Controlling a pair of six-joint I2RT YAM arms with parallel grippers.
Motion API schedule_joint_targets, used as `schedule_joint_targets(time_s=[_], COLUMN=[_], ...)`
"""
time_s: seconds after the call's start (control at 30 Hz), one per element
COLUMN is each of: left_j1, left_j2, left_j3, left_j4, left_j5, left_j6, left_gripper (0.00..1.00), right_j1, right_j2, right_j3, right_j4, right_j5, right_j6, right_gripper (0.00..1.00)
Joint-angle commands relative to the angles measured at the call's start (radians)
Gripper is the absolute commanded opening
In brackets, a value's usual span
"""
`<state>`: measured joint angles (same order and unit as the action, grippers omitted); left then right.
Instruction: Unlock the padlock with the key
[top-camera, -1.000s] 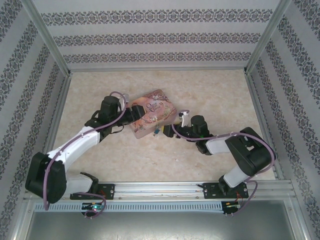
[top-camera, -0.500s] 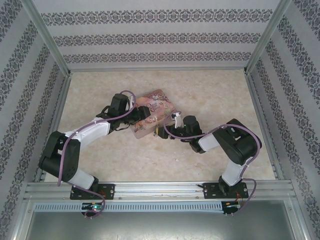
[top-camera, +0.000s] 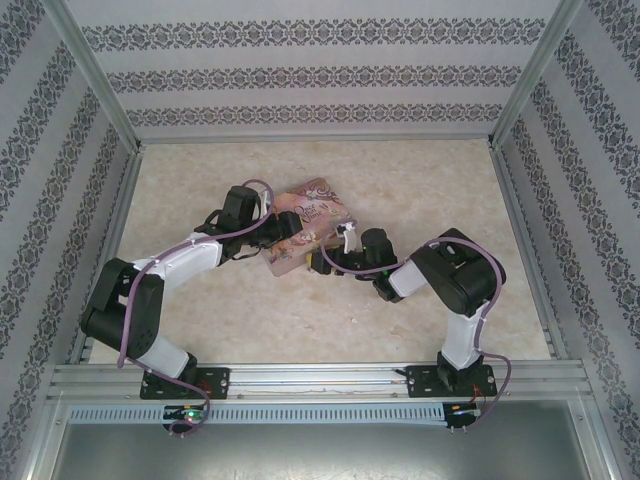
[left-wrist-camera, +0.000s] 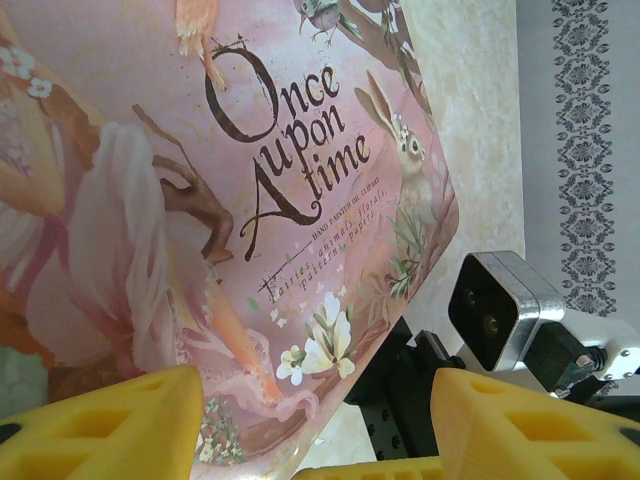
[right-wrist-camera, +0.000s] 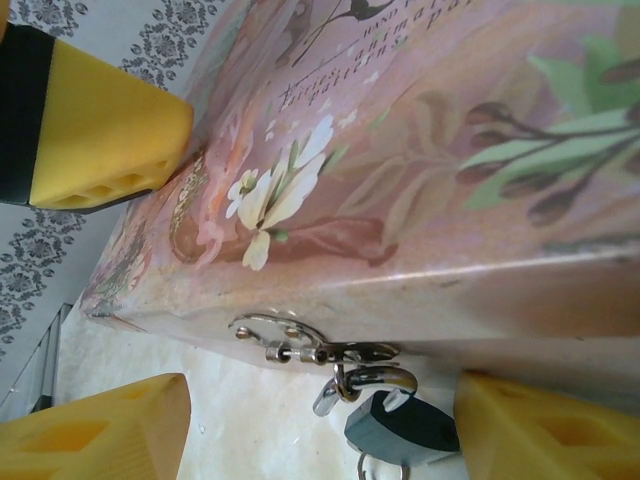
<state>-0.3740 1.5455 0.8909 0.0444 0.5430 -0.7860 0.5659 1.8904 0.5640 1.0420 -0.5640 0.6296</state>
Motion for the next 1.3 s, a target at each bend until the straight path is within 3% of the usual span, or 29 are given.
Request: schedule_joint_targets(time_s=[0.0, 0.63, 1.27], left_j1=[-0.011, -0.012, -0.011], left_j2=[0.033, 0.041, 0.035], left_j3=[0.012, 0.016, 0.006], left_j4=[0.006, 0.009, 0.01], left_j5=[0.006, 0.017, 0.014], left_j6=[0.024, 0.022, 0.019], left_gripper=[0.62, 0.62, 0.62], right_j1=[0.011, 0.011, 0.011], right_j2=[0.025, 0.073, 0.069], right_j3=[0.03, 0.039, 0.015], right_j4=[0.092, 0.24, 0.244], right_j5=[-0.062, -0.134, -0.136], right_j6=[0.019, 0.045, 0.038], right_gripper=[0.68, 0.59, 0.33])
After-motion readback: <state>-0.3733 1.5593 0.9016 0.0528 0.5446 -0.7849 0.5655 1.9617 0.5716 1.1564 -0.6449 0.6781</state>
